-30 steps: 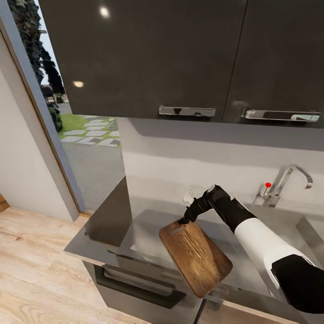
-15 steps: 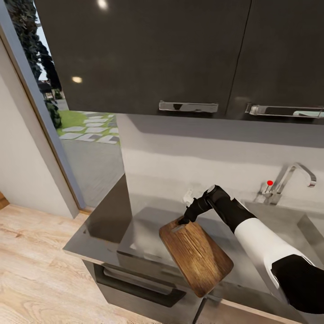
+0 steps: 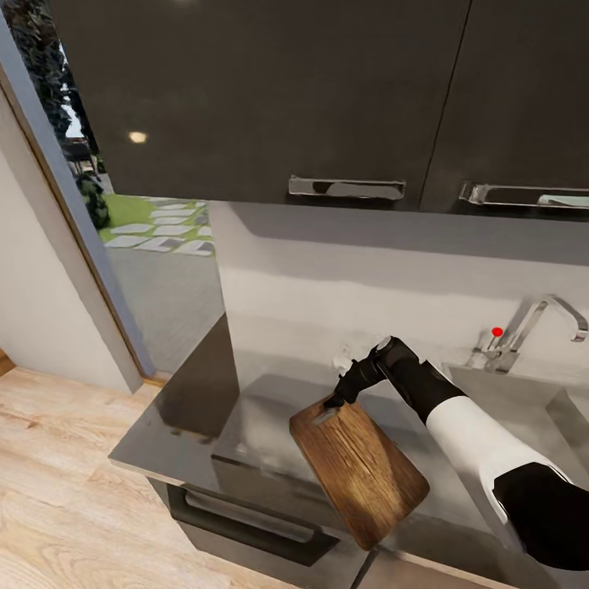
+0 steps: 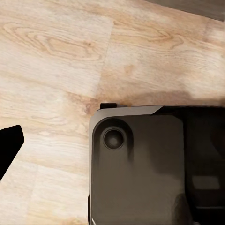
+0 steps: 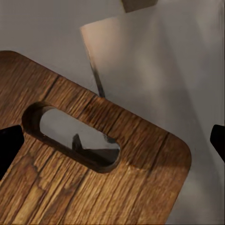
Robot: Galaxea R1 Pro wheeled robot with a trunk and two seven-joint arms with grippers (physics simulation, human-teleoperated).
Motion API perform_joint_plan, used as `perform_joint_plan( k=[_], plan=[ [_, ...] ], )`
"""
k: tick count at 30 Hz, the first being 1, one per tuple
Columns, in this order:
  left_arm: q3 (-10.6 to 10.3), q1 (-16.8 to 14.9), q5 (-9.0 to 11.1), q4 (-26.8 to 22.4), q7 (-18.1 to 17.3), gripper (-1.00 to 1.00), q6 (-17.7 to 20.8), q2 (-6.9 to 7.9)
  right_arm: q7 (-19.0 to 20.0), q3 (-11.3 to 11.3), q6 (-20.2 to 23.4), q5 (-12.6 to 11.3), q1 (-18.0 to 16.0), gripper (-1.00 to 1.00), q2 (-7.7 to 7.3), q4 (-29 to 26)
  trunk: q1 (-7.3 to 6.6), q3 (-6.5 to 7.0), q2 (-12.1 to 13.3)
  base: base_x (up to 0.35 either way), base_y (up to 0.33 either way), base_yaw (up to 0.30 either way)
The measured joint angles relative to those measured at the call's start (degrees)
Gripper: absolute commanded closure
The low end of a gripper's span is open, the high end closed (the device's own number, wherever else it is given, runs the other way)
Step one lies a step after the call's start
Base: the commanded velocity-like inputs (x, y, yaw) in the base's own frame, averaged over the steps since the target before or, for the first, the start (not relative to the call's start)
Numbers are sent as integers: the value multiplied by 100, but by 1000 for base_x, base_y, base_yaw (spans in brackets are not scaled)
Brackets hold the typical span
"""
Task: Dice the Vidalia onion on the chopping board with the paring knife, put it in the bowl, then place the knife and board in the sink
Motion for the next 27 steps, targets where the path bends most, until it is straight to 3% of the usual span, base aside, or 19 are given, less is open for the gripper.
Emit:
perform_joint_plan(
  k=[7,27],
  plan=[
    [0,0,-1,0,-1,-100,0,-6,0,0,0,3,3,-100,0,0,2,-63,1,118,0,0],
    [-1,0,0,1,-1,-100,0,-8,-4,48,0,8,1,-100,9,0,2,-245,0,4,0,0]
  ],
)
